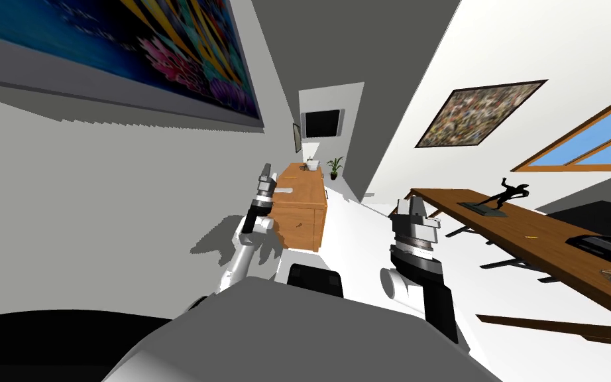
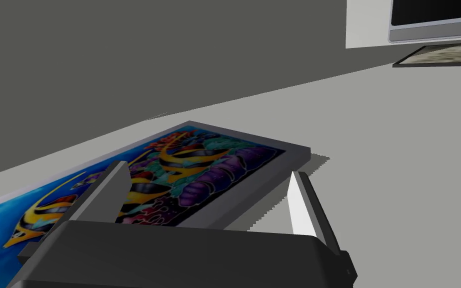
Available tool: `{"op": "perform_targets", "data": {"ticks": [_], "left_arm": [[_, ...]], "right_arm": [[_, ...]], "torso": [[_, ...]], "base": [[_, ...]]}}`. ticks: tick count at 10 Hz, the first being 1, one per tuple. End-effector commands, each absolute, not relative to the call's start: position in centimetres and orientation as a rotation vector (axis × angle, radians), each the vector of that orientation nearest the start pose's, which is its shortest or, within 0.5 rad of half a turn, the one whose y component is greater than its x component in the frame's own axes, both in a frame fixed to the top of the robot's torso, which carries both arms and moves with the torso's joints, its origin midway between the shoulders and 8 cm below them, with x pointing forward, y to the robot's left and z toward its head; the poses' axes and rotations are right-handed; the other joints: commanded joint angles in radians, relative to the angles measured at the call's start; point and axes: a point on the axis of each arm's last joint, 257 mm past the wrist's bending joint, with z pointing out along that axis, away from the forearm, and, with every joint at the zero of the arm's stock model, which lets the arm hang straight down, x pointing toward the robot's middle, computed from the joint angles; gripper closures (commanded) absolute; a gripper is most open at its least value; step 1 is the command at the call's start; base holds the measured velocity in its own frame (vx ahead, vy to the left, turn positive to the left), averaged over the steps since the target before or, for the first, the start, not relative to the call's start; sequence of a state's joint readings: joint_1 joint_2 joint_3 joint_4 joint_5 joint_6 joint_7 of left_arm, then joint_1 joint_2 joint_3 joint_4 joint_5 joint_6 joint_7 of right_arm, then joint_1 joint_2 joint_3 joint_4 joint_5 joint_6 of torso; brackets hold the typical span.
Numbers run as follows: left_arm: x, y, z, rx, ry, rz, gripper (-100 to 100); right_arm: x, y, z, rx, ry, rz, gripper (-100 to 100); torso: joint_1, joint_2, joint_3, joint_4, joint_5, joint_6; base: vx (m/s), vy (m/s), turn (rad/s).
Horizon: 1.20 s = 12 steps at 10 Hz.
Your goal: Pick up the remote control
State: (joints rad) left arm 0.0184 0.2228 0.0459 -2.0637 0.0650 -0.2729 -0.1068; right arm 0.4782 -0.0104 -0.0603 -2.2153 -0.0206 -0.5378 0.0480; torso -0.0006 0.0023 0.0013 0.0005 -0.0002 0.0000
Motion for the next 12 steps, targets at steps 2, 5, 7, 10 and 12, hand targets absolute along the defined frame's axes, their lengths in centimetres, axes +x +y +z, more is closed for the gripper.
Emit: {"op": "perform_targets", "data": {"ticks": [2, 5, 7, 10, 12], "left_arm": [[48.7, 24.9, 6.7, -0.501, 0.826, -1.256, -100], [51.2, 24.7, 6.7, -0.522, 0.87, -1.236, -100], [51.6, 24.5, 7.0, -0.528, 0.878, -1.236, -100], [55.5, 24.8, 6.2, -0.571, 0.959, -1.188, -100], [56.2, 24.6, 6.3, -0.588, 0.981, -1.182, -100]], "right_arm": [[34.7, -30.1, 1.1, 0.644, 0.618, 1.216, 0], [34.7, -30.1, 1.1, 0.644, 0.618, 1.216, 0], [34.7, -30.1, 1.1, 0.644, 0.618, 1.216, 0], [34.7, -30.1, 1.1, 0.644, 0.618, 1.216, 0], [34.7, -30.1, 1.1, 0.644, 0.618, 1.216, 0]], "torso": [[0.0, 0.0, 0.0, 0.0, 0.0, 0.0], [0.0, -0.001, -0.001, 0.0, 0.0, -0.001], [0.0, -0.001, 0.0, 0.0, 0.0, 0.0], [0.0, -0.001, -0.001, 0.0, 0.0, -0.001], [0.0, -0.001, -0.001, 0.0, 0.0, -0.001]], "base": [[-0.038, -0.016, -0.063], [-0.022, -0.01, -0.044], [-0.021, -0.007, -0.025], [-0.025, -0.013, -0.07], [-0.017, -0.009, -0.012]]}}
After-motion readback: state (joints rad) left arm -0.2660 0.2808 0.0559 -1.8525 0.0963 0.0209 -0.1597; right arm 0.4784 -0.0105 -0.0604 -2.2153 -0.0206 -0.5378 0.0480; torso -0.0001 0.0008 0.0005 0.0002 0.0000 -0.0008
